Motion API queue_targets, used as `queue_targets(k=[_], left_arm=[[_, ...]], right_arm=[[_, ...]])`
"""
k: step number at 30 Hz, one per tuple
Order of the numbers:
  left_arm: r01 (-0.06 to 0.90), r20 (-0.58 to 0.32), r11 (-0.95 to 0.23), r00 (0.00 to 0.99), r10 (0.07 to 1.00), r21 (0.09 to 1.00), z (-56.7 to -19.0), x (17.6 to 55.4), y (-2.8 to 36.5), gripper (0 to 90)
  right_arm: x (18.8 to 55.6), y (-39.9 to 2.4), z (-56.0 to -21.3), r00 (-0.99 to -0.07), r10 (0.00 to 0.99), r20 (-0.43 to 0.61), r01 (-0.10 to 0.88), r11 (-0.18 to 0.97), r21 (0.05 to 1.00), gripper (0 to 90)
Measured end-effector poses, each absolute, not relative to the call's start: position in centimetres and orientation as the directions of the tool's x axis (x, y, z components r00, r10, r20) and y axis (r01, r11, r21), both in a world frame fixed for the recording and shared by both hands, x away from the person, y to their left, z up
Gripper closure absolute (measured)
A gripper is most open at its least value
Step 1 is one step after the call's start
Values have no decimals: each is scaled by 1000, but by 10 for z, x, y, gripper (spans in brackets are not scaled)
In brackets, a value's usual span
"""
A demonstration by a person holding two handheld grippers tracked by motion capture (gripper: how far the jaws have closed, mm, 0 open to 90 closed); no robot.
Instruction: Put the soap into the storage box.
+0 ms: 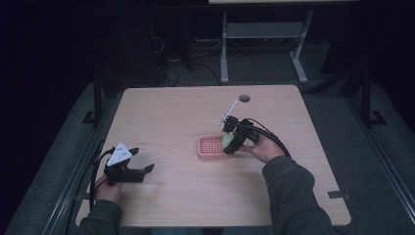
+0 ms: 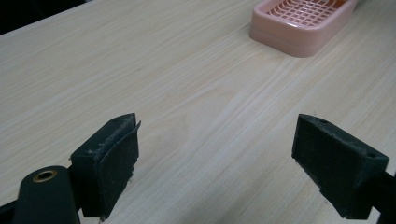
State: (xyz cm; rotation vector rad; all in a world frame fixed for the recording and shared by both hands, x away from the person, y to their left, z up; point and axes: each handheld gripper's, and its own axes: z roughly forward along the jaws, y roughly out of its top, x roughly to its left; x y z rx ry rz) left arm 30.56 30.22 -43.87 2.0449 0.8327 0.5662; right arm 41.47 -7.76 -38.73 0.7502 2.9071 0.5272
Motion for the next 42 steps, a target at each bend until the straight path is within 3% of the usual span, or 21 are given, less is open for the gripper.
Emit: queue_targets(k=[42], left_arm=[[351,88,-432,683,725,831,-439,306,302,144]], right_arm=[[441,-32,-409,-880,475,-9,446,832,330,258]])
